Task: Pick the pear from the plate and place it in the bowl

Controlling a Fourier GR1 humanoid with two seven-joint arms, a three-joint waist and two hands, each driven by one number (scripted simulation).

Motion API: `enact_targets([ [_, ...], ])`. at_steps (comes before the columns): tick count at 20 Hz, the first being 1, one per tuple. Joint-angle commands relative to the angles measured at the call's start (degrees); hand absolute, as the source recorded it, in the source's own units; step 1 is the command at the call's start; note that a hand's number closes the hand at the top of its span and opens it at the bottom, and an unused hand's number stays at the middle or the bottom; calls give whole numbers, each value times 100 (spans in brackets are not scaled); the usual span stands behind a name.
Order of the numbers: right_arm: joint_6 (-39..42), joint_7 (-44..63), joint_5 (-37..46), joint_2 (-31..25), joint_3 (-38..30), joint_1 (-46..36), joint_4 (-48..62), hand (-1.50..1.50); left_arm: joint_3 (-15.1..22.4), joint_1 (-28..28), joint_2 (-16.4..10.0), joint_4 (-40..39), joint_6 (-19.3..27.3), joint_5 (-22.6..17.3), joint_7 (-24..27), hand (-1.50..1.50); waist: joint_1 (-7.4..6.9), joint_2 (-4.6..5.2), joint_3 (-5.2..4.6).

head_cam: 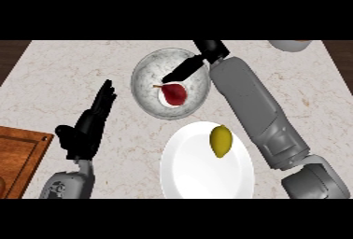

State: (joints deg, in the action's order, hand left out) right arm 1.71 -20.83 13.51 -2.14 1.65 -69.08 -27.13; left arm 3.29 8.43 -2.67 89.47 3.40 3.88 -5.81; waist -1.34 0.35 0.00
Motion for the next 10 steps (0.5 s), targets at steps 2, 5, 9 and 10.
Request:
enact_targets([
  [2, 484, 334, -455, -150, -445, 19, -21, -150, -51, -84, -66, 339, -67, -99, -193, 0, 66, -36, 1],
  [5, 1172, 158, -762, -666, -731, 122, -13, -150, 35, -17, 79, -13, 90, 93, 57, 0, 84, -21, 1],
  [9, 1740, -123, -840, -886, -819, 258, 259, -150, -101, 58, -3, -289, -65, -23, 235, 0, 46, 3, 0],
  [10, 2006, -249, -859, -1073, -788, 559, 94, -150, -185, -80, -176, 83, -222, -168, 62, 0, 71, -20, 1],
])
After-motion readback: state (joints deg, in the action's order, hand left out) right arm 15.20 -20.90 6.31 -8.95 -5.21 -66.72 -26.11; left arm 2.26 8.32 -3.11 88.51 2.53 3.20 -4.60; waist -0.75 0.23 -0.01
